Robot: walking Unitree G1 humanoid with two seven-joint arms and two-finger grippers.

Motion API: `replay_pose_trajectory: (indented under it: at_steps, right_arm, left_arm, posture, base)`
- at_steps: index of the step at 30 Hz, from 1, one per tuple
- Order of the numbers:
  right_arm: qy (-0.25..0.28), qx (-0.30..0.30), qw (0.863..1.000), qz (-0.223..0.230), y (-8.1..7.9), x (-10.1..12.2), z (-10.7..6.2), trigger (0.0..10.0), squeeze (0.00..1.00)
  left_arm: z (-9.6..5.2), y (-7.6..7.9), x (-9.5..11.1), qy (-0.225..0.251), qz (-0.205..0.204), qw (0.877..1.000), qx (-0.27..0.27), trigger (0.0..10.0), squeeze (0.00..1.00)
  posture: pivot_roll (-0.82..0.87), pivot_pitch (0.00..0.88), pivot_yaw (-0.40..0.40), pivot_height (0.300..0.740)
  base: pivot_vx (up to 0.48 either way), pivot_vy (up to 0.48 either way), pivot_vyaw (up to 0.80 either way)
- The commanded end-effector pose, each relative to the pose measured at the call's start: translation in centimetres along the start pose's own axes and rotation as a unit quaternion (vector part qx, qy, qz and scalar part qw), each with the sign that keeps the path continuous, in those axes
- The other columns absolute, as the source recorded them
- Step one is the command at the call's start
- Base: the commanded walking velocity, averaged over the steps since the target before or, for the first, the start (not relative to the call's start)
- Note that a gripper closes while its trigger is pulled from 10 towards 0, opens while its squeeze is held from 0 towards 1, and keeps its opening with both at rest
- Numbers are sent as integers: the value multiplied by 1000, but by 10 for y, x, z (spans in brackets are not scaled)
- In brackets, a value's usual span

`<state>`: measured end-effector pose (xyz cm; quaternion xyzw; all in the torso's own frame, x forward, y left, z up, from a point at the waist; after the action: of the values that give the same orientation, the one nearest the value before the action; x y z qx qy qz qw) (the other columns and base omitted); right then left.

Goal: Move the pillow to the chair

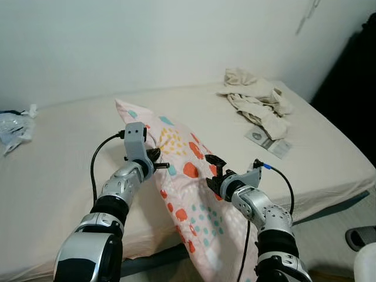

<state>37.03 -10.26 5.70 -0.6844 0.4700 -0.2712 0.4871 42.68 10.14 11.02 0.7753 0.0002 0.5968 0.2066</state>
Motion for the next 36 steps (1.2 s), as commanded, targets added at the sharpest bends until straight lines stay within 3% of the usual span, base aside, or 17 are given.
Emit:
replay_pose_trajectory:
  at_steps: [1,7,8,9,10,12,13,14,19,22,25,26,27,28,32,33,36]
  right_arm:
    - [-40,-17,999,28,11,-36,9,10000,0]
    - [4,-55,998,15,32,-3,-2,10000,0]
    - [23,-71,997,-3,39,11,-8,10000,0]
    - [60,-105,986,-112,46,34,-18,10000,0]
    - [96,-140,952,-254,47,57,-29,10000,0]
    - [121,-169,873,-441,41,77,-40,10000,0]
    - [121,-169,873,-441,41,77,-40,10000,0]
    - [136,-160,845,-492,33,83,-47,10000,0]
    - [138,-147,826,-526,28,80,-51,10000,0]
    - [134,-142,833,-518,32,75,-48,10000,0]
    - [132,-142,826,-530,34,74,-47,10000,0]
    - [132,-142,823,-534,35,75,-47,10000,0]
    - [132,-142,823,-534,35,75,-47,10000,0]
    - [132,-142,821,-537,36,76,-47,10000,0]
    - [137,-141,811,-550,36,80,-51,10000,0]
    - [137,-141,811,-550,36,80,-51,10000,0]
    - [140,-143,810,-551,35,84,-53,10000,0]
  left_arm:
    - [1,2,7,7,15,1000,-8,0,0]
    - [1,2,9,8,21,1000,-9,0,0]
    - [1,1,9,9,22,1000,-8,0,0]
    - [0,-2,10,12,24,1000,-1,0,0]
    - [-1,-5,11,15,29,999,7,0,0]
    - [-3,-13,14,25,34,999,25,0,0]
    - [-3,-13,14,25,34,999,25,0,0]
    - [-8,-26,20,47,30,997,56,0,0]
    - [-17,-52,26,71,30,991,113,0,0]
    - [-34,-94,30,79,13,976,202,0,0]
    - [-56,-132,33,86,6,956,280,0,0]
    - [-68,-150,31,86,-11,944,319,0,0]
    - [-68,-150,31,86,-11,944,319,0,0]
    - [-76,-161,29,85,-25,935,344,0,0]
    - [-128,-214,15,81,-48,884,458,0,0]
    - [-128,-214,15,81,-48,884,458,0,0]
    - [-160,-236,2,76,-49,856,510,0,0]
  posture:
    - [-9,87,-10,740]
    - [-4,88,-11,740]
    - [-2,87,-11,740]
    - [-2,88,-9,740]
    - [-7,87,-7,740]
    - [-17,85,1,740]
    - [-17,85,1,740]
    - [-25,82,6,740]
    - [-31,78,7,740]
    - [-33,74,3,740]
    - [-29,72,-2,740]
    - [-28,72,-2,740]
    - [-28,72,-2,740]
    - [-28,72,-2,740]
    - [-24,78,-3,740]
    - [-24,78,-3,740]
    - [-18,90,-8,740]
  base:
    - [0,0,0]
    - [0,0,0]
    - [0,0,0]
    - [0,0,0]
    - [0,0,0]
    - [0,0,0]
    - [0,0,0]
    - [0,0,0]
    - [0,0,0]
    - [0,0,0]
    - [0,0,0]
    - [0,0,0]
    - [0,0,0]
    - [0,0,0]
    - [0,0,0]
    - [0,0,0]
    - [0,0,0]
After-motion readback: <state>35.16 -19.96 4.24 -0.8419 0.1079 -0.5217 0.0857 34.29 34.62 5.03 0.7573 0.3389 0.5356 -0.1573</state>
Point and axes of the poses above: a point about 5 cm out from each wrist's last joint towards the gripper, its own z axis pointing out of the wrist towards the gripper, its own x axis along the axis of the wrist's last joint, y = z × x, the point moved 5 cm from there along z, pointing out of the wrist towards the gripper, and after that the axes turned 1 degree about -z, right-handed, at the moved point
